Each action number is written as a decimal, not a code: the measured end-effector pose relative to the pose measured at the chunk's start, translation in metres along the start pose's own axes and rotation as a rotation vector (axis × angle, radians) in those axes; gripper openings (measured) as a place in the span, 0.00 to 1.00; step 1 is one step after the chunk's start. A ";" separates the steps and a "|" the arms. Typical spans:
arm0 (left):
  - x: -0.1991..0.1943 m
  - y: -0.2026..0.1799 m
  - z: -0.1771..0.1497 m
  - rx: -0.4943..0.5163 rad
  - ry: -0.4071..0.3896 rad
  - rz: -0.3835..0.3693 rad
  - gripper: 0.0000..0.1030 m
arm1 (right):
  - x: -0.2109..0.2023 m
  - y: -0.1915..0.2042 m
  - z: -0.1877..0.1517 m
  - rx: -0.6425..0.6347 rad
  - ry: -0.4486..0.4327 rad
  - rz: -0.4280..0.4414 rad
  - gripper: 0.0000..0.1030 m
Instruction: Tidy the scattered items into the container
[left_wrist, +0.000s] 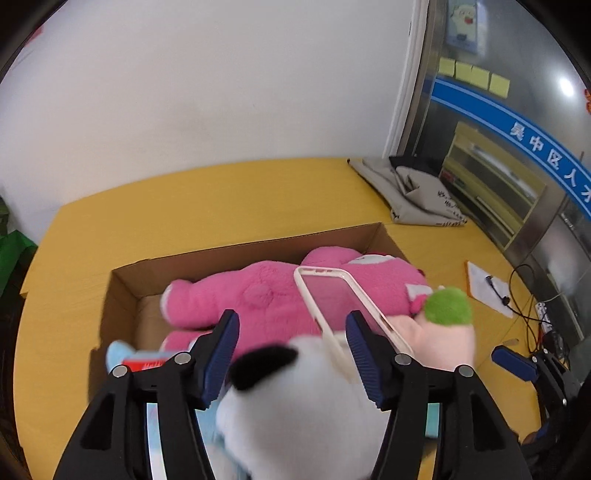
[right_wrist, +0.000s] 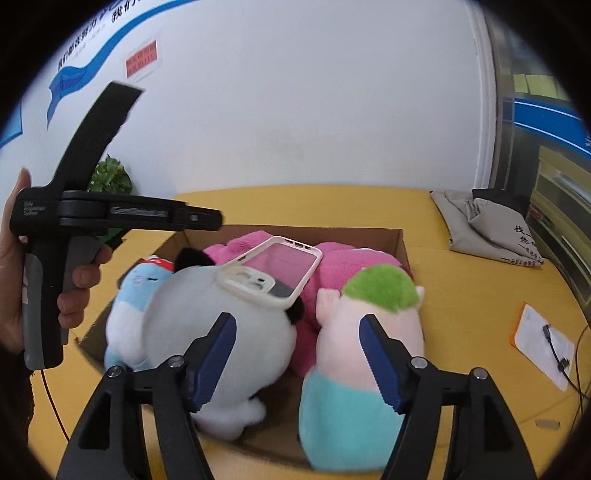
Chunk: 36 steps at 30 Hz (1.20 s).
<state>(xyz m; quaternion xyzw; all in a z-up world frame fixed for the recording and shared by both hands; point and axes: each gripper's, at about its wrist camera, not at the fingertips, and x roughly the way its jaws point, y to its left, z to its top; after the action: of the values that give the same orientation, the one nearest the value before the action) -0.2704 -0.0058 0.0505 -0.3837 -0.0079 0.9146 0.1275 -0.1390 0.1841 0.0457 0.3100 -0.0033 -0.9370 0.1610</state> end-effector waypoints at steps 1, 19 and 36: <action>-0.015 0.000 -0.010 -0.006 -0.021 0.006 0.74 | -0.010 0.000 -0.004 0.009 -0.010 0.008 0.72; -0.166 -0.029 -0.178 -0.085 -0.226 0.162 1.00 | -0.095 0.051 -0.069 -0.023 -0.049 -0.039 0.76; -0.185 -0.040 -0.196 -0.092 -0.265 0.165 1.00 | -0.106 0.060 -0.082 -0.039 -0.054 -0.067 0.78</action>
<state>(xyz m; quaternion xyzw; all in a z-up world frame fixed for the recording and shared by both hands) 0.0010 -0.0278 0.0457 -0.2643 -0.0351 0.9633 0.0320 0.0069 0.1668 0.0476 0.2811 0.0208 -0.9498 0.1354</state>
